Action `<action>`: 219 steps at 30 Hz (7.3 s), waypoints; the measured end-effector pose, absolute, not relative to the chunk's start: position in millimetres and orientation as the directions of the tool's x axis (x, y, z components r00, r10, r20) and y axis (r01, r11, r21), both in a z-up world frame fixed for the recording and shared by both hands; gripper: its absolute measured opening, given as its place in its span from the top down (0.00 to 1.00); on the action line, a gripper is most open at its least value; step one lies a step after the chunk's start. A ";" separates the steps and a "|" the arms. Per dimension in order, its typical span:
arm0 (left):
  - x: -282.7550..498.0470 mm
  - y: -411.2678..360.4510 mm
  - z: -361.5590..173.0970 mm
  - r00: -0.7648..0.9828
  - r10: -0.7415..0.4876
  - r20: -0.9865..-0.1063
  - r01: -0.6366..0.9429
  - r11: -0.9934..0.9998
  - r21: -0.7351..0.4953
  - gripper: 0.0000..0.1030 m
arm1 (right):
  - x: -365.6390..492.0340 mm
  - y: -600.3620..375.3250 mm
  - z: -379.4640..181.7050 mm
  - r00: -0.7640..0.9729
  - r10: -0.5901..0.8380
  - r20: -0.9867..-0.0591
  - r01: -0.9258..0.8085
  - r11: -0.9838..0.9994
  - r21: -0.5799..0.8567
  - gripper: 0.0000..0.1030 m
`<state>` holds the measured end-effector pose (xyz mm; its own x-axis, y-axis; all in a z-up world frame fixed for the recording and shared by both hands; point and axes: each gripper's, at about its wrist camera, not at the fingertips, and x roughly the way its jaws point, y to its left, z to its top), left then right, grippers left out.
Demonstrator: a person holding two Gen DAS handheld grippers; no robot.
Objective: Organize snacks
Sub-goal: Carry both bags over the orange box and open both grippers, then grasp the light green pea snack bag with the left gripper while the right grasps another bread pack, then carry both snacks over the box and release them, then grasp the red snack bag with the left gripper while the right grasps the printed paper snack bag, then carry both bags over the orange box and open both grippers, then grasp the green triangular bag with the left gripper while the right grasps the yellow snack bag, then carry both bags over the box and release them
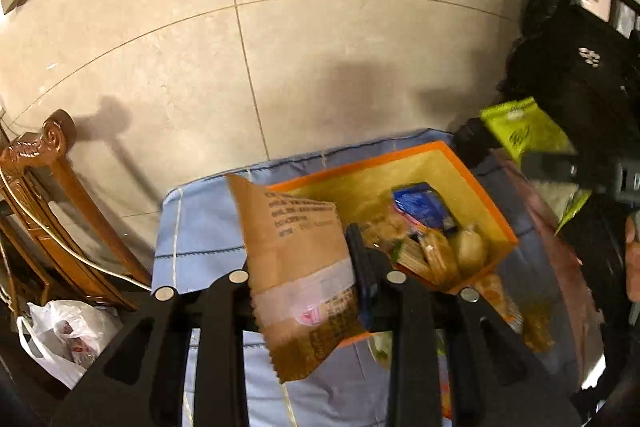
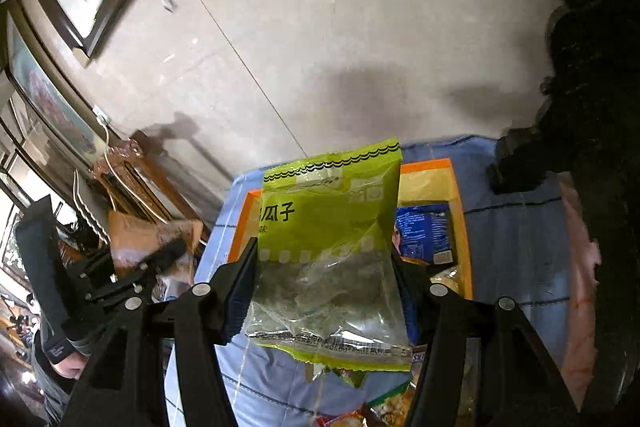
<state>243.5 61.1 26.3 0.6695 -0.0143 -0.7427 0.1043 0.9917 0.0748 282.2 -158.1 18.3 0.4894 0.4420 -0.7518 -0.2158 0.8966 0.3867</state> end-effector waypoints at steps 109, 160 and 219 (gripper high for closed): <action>107.0 -6.4 -118.4 0.384 -0.253 -0.888 0.414 0.907 -0.079 0.79 | 82.9 -235.2 -2.5 0.565 0.291 -0.772 -0.025 0.941 0.337 0.60; 270.1 57.0 -35.1 0.548 0.073 -0.833 0.027 0.994 0.105 0.06 | 225.8 -198.3 -9.0 0.503 0.263 -0.823 -0.094 0.963 0.251 0.04; 241.0 65.1 17.1 0.566 0.026 -0.824 0.065 0.995 0.075 0.66 | 228.1 -192.6 67.6 0.624 0.327 -0.710 -0.160 0.942 0.294 0.66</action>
<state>241.0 65.1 17.1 0.5657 0.0257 -0.8242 0.0647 0.9950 0.0755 228.1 -192.6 67.6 0.6240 0.3272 -0.7096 -0.1596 0.9423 0.2942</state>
